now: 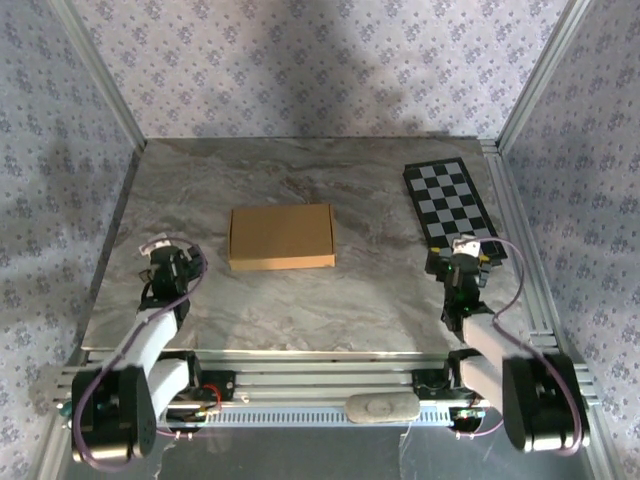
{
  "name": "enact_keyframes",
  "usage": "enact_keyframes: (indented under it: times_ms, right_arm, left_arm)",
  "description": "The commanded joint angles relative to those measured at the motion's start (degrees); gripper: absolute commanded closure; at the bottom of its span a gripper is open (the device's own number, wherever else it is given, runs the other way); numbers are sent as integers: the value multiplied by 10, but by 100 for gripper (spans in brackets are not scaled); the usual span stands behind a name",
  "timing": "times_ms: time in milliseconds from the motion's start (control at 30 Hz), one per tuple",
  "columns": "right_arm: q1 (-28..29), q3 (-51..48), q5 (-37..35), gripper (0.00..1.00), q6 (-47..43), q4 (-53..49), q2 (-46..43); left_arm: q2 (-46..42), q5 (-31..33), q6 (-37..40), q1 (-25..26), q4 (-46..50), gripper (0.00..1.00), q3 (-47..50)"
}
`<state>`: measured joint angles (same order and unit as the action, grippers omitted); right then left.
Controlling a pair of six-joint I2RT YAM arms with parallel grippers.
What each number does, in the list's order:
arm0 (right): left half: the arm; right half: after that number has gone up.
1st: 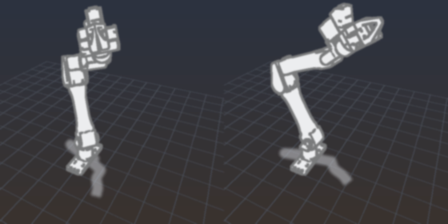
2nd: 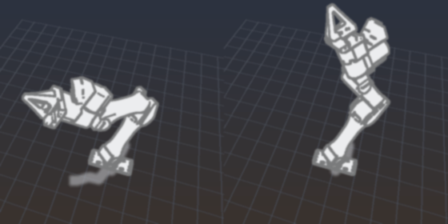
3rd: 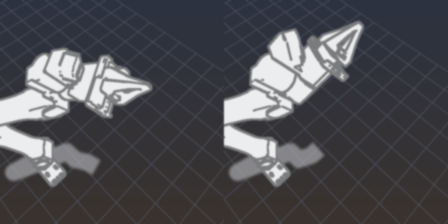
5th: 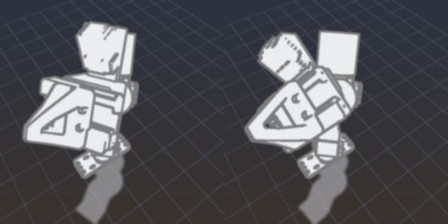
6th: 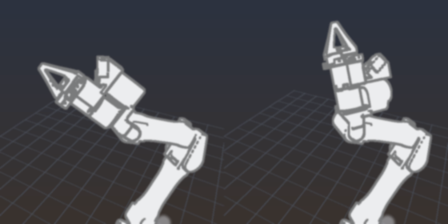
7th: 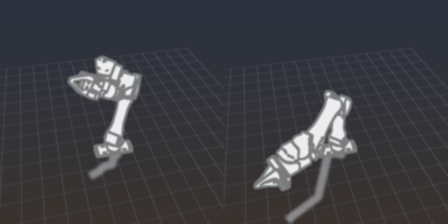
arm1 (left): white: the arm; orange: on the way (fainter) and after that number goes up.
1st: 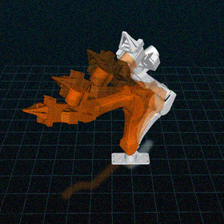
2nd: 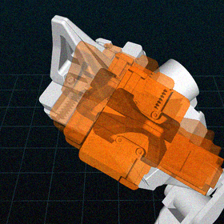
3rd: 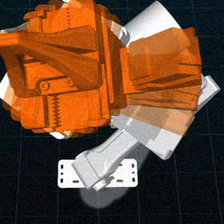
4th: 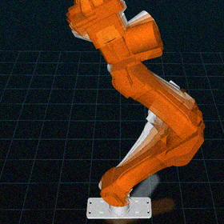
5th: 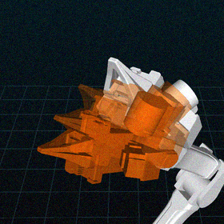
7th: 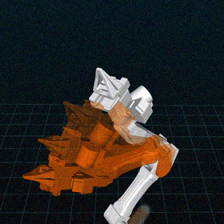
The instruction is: Fold the paper box
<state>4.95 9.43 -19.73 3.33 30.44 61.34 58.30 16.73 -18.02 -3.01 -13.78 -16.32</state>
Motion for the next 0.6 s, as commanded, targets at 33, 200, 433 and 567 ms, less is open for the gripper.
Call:
enact_keyframes:
  times_ms: [33, 200, 433, 567]
  right_arm:
    - [-15, 33, 73, 1, -50, 160, 83]
    - [-60, 45, 155, 1, -50, 233, 172]
    - [-45, 84, 172, 1, -78, 233, 253]
    - [-44, 90, 157, 1, -71, 218, 248]
  left_arm:
    - [107, -41, 54, -17, -215, 0, -8]
    - [186, -69, 64, -36, -311, 0, -20]
    - [215, -82, 65, -40, -328, 0, -28]
    - [217, -81, 84, -25, -356, 0, -15]
